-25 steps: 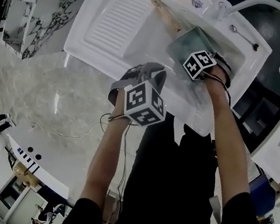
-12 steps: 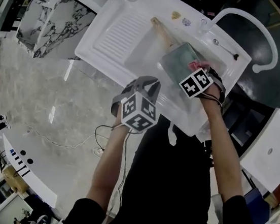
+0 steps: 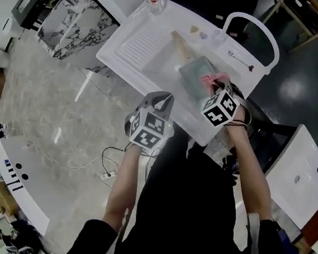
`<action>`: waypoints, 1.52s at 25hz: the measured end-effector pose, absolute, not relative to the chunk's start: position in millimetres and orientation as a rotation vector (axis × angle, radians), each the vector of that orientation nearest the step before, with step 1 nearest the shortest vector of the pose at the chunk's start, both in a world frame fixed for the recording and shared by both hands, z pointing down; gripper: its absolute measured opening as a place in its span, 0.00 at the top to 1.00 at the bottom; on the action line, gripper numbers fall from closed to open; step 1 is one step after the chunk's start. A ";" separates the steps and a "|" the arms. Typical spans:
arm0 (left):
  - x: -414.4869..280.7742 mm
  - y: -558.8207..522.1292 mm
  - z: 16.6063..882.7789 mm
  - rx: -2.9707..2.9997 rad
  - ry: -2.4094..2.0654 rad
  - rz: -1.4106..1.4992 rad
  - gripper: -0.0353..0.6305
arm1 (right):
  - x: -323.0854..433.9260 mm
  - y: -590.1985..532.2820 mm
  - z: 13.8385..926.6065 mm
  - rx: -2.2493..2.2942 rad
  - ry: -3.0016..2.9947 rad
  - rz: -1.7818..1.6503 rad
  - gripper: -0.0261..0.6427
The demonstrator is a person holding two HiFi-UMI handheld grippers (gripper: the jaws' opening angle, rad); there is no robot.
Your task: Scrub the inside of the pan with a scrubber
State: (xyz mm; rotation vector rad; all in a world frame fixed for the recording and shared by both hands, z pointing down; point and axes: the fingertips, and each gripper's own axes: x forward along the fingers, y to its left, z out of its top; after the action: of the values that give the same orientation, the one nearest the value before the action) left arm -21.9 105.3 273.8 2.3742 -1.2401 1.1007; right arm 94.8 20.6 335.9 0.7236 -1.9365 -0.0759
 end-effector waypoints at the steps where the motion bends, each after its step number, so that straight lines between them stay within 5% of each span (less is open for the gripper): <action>1: -19.6 110.7 268.1 2.376 -1.260 1.086 0.89 | 94.8 27.8 325.6 0.718 -1.973 -0.081 0.90; 17: 2.3 171.9 186.6 2.415 -1.513 0.735 0.90 | 121.0 130.0 196.0 0.602 -2.675 0.384 0.90; 38: -10.6 206.4 107.3 2.530 -1.500 0.291 0.90 | 141.1 169.2 83.8 0.809 -2.970 0.299 0.91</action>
State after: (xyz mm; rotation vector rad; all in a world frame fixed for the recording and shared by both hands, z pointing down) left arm -10.6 206.4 107.3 2.5302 -1.5002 0.2912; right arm 141.1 169.2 83.8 0.8091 -2.9696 0.2988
